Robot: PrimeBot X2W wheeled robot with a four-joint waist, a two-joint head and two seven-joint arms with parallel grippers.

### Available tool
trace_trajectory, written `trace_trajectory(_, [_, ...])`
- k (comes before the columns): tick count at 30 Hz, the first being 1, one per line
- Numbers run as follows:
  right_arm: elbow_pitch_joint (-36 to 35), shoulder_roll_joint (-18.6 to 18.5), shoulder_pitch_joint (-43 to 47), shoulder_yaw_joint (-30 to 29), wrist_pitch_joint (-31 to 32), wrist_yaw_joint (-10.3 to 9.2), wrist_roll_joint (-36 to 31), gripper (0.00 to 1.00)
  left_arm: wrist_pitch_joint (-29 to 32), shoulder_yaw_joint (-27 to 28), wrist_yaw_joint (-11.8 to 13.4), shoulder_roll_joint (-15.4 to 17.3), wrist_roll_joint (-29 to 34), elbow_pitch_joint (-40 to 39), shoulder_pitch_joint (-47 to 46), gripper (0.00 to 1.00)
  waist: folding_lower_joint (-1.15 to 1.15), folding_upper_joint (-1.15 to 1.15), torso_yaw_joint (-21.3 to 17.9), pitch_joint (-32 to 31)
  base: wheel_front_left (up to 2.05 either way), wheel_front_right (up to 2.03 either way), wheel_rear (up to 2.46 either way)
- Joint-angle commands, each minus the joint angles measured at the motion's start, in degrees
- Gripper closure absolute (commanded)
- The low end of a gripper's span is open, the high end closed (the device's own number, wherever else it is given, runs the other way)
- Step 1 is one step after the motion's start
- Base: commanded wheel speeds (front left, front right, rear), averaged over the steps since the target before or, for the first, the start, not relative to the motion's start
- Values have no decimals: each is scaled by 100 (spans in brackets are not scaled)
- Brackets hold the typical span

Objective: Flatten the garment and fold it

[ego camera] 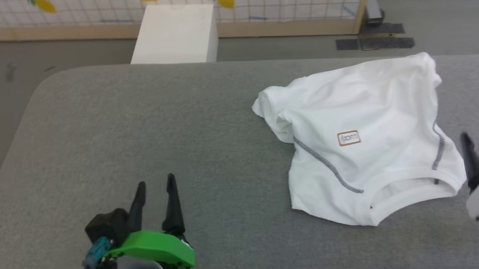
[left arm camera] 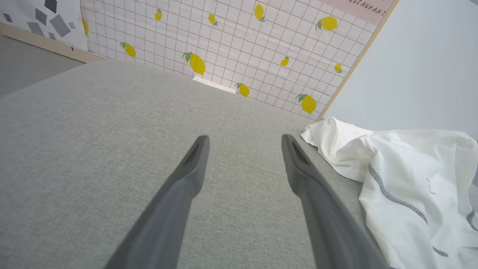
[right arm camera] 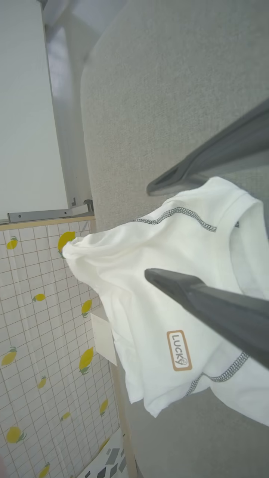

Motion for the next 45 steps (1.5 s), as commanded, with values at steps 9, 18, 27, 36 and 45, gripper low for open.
trace_trajectory(9, [-456, 198, 319, -123, 246, -9, -68, 0, 2417, -1441, 333, -70, -663, 654, -1318, 0, 0, 54, -587, 82, 0, 0, 0])
trace_trajectory(18, [-560, 243, 60, -124, 296, -9, 12, 0, 4492, -3175, 731, -72, -483, 1790, -2810, 0, 0, 54, -1112, 621, 0, 0, 0])
trace_trajectory(27, [-404, 249, 53, -209, 106, -9, 98, 0, 4891, -3651, 572, -71, -561, 2580, -2900, 82, 0, 54, -1282, 787, 0, 0, 0])
trace_trajectory(36, [-210, 250, 133, -229, 29, -9, -3, 0, 4137, -3302, 681, -72, -1453, 2127, -2967, 100, 0, 54, -799, 430, 0, 0, 0])
trace_trajectory(45, [-192, 251, 299, -178, 99, -9, -54, 0, 3290, -1946, 1276, 730, -1785, 1003, -3172, 100, 0, 54, -129, 80, 0, 0, 0])
